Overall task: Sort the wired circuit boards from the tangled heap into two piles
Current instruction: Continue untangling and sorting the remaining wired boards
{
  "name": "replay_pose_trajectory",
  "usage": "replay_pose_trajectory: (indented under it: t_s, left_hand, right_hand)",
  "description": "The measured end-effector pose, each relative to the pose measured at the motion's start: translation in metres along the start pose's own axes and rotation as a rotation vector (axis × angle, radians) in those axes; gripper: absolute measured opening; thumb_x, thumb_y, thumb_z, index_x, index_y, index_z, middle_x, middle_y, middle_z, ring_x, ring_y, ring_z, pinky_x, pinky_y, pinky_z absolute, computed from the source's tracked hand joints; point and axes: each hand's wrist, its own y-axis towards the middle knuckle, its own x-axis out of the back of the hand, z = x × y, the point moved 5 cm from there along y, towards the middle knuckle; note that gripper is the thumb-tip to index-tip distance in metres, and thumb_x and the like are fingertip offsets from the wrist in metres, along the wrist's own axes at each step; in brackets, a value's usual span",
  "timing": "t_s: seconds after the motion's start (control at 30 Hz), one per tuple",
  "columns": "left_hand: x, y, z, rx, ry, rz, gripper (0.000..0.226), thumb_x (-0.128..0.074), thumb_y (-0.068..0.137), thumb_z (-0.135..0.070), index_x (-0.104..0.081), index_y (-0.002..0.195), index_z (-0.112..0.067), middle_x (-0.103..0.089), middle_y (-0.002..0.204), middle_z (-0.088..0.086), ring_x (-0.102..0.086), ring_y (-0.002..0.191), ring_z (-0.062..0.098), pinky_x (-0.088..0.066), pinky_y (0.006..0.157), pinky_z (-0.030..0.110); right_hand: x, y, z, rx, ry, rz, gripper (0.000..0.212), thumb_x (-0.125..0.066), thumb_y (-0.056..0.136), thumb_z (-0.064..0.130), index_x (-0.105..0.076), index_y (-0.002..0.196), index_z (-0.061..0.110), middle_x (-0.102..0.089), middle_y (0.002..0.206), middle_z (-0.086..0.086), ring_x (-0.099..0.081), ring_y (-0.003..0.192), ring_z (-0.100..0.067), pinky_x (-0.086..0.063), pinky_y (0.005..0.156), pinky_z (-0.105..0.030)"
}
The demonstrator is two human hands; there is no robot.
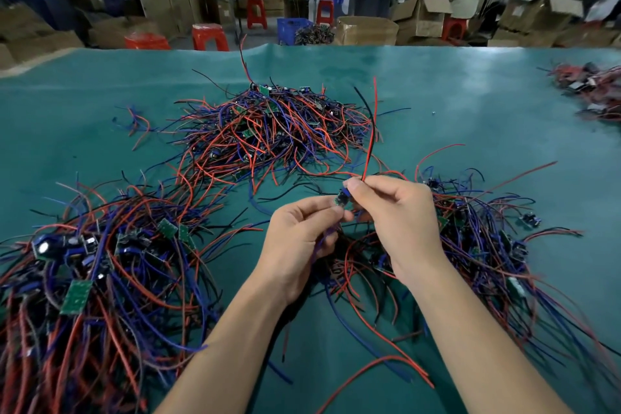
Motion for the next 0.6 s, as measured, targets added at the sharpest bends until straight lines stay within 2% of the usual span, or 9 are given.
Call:
replay_pose_trajectory:
  t_s: [0.07,0.17,0.23,0.3,0.37,0.4,0.43,0.5,0.6]
  left_hand:
    - [-0.001,0.0,-0.001,-0.011,0.069,0.026,0.026,-0.061,0.091,-0.003,-0.07,0.07,-0.015,-0.059,0.073,0.015,-0.032,0.043,0.009,-0.02,0.042,0.021]
    - [-0.004,-0.001,-0.002,-0.001,0.074,0.063,0.017,-0.061,0.091,-0.005,-0.07,0.076,-0.007,-0.056,0.063,0.005,-0.03,0.039,0.008,-0.022,0.038,0.016]
    - [-0.004,-0.001,-0.002,0.021,0.08,0.089,0.015,-0.061,0.091,-0.007,-0.07,0.089,0.006,-0.055,0.06,0.0,-0.028,0.038,0.006,-0.022,0.037,0.015]
    - [-0.004,0.0,0.0,0.025,0.103,0.119,0.028,-0.061,0.091,-0.007,-0.063,0.098,0.02,-0.059,0.059,-0.005,-0.028,0.037,0.005,-0.021,0.037,0.014]
    - [-0.007,-0.002,-0.002,0.021,0.135,0.151,0.028,-0.06,0.091,-0.006,-0.062,0.094,0.022,-0.065,0.064,-0.003,-0.028,0.037,0.005,-0.021,0.037,0.014]
    - [-0.009,-0.003,-0.002,0.022,0.147,0.173,0.022,-0.061,0.091,-0.005,-0.066,0.085,0.015,-0.068,0.071,0.002,-0.028,0.037,0.006,-0.021,0.038,0.013]
    - [-0.01,-0.004,-0.002,0.027,0.16,0.191,0.021,-0.062,0.091,-0.005,-0.068,0.073,0.005,-0.071,0.08,0.009,-0.027,0.037,0.006,-0.021,0.038,0.013]
    - [-0.013,-0.006,-0.001,0.03,0.186,0.229,0.029,-0.064,0.09,-0.007,-0.065,0.061,-0.009,-0.072,0.09,0.013,-0.026,0.038,0.006,-0.021,0.039,0.013]
    - [-0.015,-0.006,0.001,0.026,0.203,0.254,0.027,-0.064,0.09,-0.008,-0.067,0.064,-0.01,-0.073,0.085,0.007,-0.026,0.039,0.007,-0.02,0.04,0.015]
  right_hand:
    - [0.003,0.002,0.002,0.046,-0.043,-0.02,0.02,-0.077,0.09,0.029,-0.081,0.086,0.009,-0.07,0.072,-0.014,-0.054,0.068,-0.011,-0.05,0.065,-0.043]
    - [0.004,0.004,0.004,0.087,-0.066,-0.001,0.039,-0.073,0.084,0.044,-0.074,0.088,0.005,-0.063,0.079,-0.032,-0.049,0.064,-0.023,-0.053,0.064,-0.056]
    - [0.006,0.006,0.004,0.102,-0.084,0.001,0.035,-0.072,0.083,0.046,-0.077,0.089,0.012,-0.066,0.073,-0.023,-0.055,0.061,-0.029,-0.055,0.066,-0.058]
    - [0.015,0.008,0.008,0.135,-0.155,-0.068,0.028,-0.07,0.082,0.048,-0.077,0.087,0.021,-0.066,0.064,-0.006,-0.058,0.061,-0.031,-0.055,0.067,-0.055]
    - [0.029,0.011,0.014,0.154,-0.211,-0.165,0.027,-0.068,0.083,0.049,-0.074,0.083,0.023,-0.065,0.061,-0.006,-0.06,0.062,-0.033,-0.055,0.067,-0.054]
    - [0.037,0.012,0.017,0.155,-0.2,-0.227,0.022,-0.069,0.084,0.046,-0.074,0.078,0.025,-0.065,0.06,-0.003,-0.061,0.061,-0.033,-0.056,0.067,-0.051]
    - [0.045,0.013,0.019,0.147,-0.139,-0.29,0.019,-0.071,0.086,0.039,-0.074,0.072,0.027,-0.065,0.059,0.001,-0.06,0.058,-0.029,-0.057,0.064,-0.045]
    - [0.061,0.015,0.02,0.098,0.09,-0.394,0.027,-0.074,0.091,0.018,-0.076,0.064,0.025,-0.062,0.057,0.007,-0.054,0.053,-0.012,-0.049,0.055,-0.031]
    - [0.084,0.015,0.023,0.051,0.4,-0.555,0.023,-0.069,0.097,0.007,-0.073,0.076,0.017,-0.065,0.063,0.005,-0.053,0.056,-0.008,-0.045,0.055,-0.022]
